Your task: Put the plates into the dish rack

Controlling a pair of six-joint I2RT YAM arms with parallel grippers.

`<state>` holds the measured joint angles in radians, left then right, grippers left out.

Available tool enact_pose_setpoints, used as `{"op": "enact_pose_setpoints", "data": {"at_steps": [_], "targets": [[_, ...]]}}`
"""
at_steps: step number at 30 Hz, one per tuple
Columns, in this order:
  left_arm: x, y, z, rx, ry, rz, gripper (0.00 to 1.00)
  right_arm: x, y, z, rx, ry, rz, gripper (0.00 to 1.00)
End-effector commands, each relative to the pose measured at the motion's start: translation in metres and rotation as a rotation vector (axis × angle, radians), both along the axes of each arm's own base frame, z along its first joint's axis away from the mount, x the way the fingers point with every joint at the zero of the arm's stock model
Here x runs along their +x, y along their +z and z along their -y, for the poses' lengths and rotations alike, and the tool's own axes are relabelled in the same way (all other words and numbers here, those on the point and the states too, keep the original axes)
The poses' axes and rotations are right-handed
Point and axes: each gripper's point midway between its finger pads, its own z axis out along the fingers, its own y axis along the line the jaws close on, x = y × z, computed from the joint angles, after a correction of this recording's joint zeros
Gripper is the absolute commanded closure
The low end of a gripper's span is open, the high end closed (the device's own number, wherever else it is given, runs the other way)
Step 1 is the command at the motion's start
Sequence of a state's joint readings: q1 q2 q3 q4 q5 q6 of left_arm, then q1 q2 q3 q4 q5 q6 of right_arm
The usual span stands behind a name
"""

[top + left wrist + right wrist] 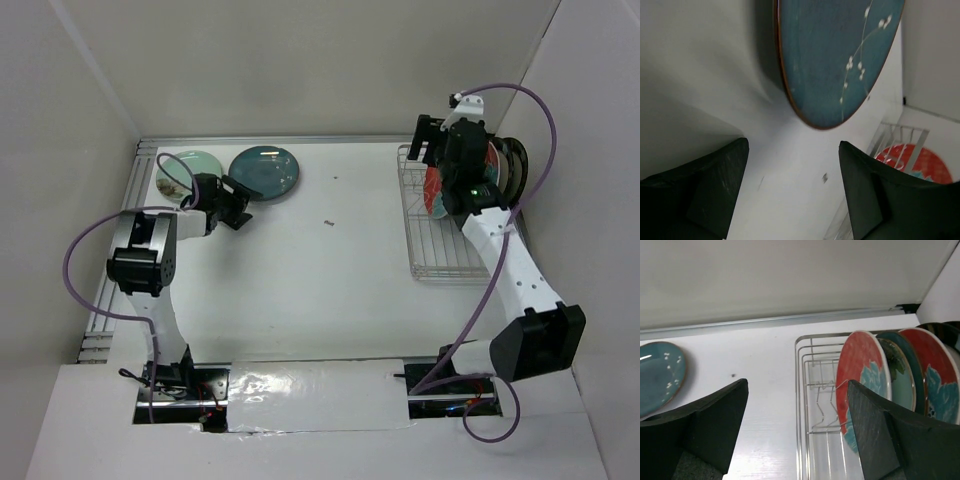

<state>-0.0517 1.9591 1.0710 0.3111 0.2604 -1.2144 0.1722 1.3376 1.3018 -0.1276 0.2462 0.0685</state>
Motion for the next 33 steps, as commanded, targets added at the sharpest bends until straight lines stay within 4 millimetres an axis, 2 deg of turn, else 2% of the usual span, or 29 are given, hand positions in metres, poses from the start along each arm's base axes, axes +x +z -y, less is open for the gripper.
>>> {"op": "enact_pose_setpoints", "data": {"at_steps": [1,2,5,7,9,13,14,15,16,17,18,19,20,23,27,28,29,30,31,32,33], "targets": [[0.037,0.003,-0.006,-0.003,0.123,0.069,0.16,-0.016,-0.003,-0.012,0.059,0.052,-0.009,0.13],[0.043,0.000,-0.009,0.002,0.148,0.072,0.19,-0.019,-0.008,-0.017,0.067,0.063,-0.018,0.13],[0.056,-0.012,-0.007,0.015,0.157,0.067,0.24,-0.027,-0.018,-0.016,0.063,0.062,-0.044,0.13],[0.061,-0.024,-0.008,0.025,0.164,0.040,0.29,-0.030,-0.017,-0.021,0.064,0.080,-0.046,0.13],[0.061,-0.039,-0.008,0.022,0.169,0.014,0.33,-0.032,-0.025,-0.020,0.060,0.079,-0.072,0.13],[0.061,-0.041,-0.008,-0.012,0.190,0.041,0.50,-0.042,-0.034,-0.020,0.055,0.077,-0.083,0.12],[0.059,-0.040,-0.001,-0.019,0.173,0.050,0.61,-0.042,-0.034,-0.020,0.055,0.077,-0.084,0.12],[0.056,-0.041,0.003,-0.033,0.153,0.046,0.66,-0.043,-0.041,-0.020,0.052,0.077,-0.103,0.12],[0.058,-0.030,0.005,-0.036,0.138,0.076,0.71,-0.043,-0.041,-0.020,0.052,0.077,-0.103,0.12],[0.054,-0.027,0.004,-0.023,0.128,0.089,0.77,-0.045,-0.038,-0.021,0.056,0.087,-0.095,0.12],[0.047,-0.028,0.005,-0.019,0.115,0.089,0.91,-0.046,-0.040,-0.024,0.066,0.100,-0.105,0.12],[0.043,-0.022,0.011,-0.011,0.086,0.107,0.98,-0.047,-0.040,-0.030,0.068,0.120,-0.106,0.12],[0.041,-0.005,0.011,-0.006,0.080,0.137,1.00,-0.048,-0.040,-0.035,0.069,0.138,-0.107,0.12],[0.020,0.012,0.018,-0.007,0.001,0.191,1.00,-0.051,-0.040,-0.044,0.080,0.170,-0.121,0.12],[-0.009,0.057,0.032,0.005,-0.145,0.309,1.00,-0.053,-0.054,-0.069,0.117,0.281,-0.175,0.10],[-0.021,0.059,0.035,0.004,-0.178,0.321,1.00,-0.056,-0.054,-0.079,0.141,0.336,-0.182,0.10],[-0.033,0.086,0.042,-0.002,-0.238,0.394,1.00,-0.056,-0.058,-0.085,0.148,0.365,-0.196,0.09],[-0.040,0.099,0.045,-0.003,-0.272,0.438,1.00,-0.056,-0.064,-0.091,0.165,0.390,-0.216,0.07],[-0.051,0.103,0.048,-0.005,-0.305,0.451,1.00,-0.061,-0.066,-0.105,0.180,0.461,-0.233,0.07],[-0.063,0.127,0.056,-0.023,-0.372,0.512,1.00,-0.062,-0.071,-0.111,0.188,0.493,-0.248,0.07],[-0.071,0.133,0.059,-0.019,-0.415,0.539,1.00,-0.060,-0.077,-0.117,0.196,0.522,-0.267,0.07]]}}
